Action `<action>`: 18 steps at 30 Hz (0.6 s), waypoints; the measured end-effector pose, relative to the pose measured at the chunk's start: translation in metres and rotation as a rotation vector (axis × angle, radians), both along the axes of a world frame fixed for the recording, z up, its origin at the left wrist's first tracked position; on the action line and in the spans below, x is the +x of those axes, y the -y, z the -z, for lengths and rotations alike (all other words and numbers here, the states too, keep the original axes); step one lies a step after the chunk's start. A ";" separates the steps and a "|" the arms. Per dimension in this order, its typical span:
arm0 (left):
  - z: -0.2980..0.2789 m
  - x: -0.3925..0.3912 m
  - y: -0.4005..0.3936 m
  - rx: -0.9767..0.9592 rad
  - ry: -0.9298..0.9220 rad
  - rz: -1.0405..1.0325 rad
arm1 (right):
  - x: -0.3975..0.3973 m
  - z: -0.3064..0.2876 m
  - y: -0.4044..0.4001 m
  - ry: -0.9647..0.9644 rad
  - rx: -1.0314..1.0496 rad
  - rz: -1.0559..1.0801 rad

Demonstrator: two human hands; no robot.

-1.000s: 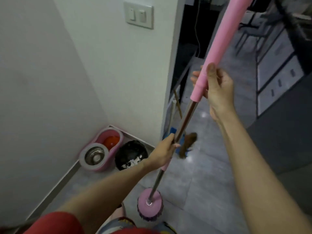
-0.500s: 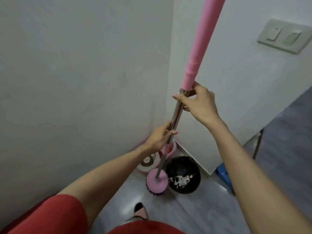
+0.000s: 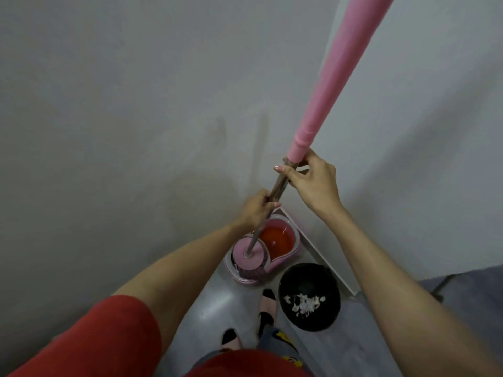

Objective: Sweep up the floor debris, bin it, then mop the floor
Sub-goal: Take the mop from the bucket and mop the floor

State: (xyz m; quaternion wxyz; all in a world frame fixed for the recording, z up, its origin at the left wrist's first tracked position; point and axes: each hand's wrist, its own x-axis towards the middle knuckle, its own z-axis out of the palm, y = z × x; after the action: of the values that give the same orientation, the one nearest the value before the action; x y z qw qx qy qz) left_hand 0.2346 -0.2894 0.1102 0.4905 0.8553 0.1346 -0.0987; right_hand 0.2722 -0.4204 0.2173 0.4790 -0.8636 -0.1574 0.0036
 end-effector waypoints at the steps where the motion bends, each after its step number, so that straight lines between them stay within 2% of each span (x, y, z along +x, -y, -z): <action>1: 0.004 0.007 -0.002 0.002 -0.028 -0.002 | 0.011 0.006 -0.003 -0.019 0.003 -0.014; 7: 0.019 0.057 -0.015 -0.033 -0.131 -0.060 | 0.081 0.032 -0.022 -0.148 0.027 -0.093; 13: 0.038 0.087 -0.027 -0.012 -0.287 -0.041 | 0.132 0.068 -0.044 -0.250 -0.093 -0.183; 18: 0.049 0.100 -0.034 -0.024 -0.282 0.101 | 0.166 0.094 -0.047 -0.309 -0.057 -0.037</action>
State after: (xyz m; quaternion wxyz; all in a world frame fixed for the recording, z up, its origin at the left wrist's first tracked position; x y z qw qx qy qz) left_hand 0.3348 -0.2556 0.0611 0.4712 0.8328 0.1579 -0.2439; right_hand 0.4380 -0.3737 0.1232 0.4727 -0.8629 -0.0978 0.1496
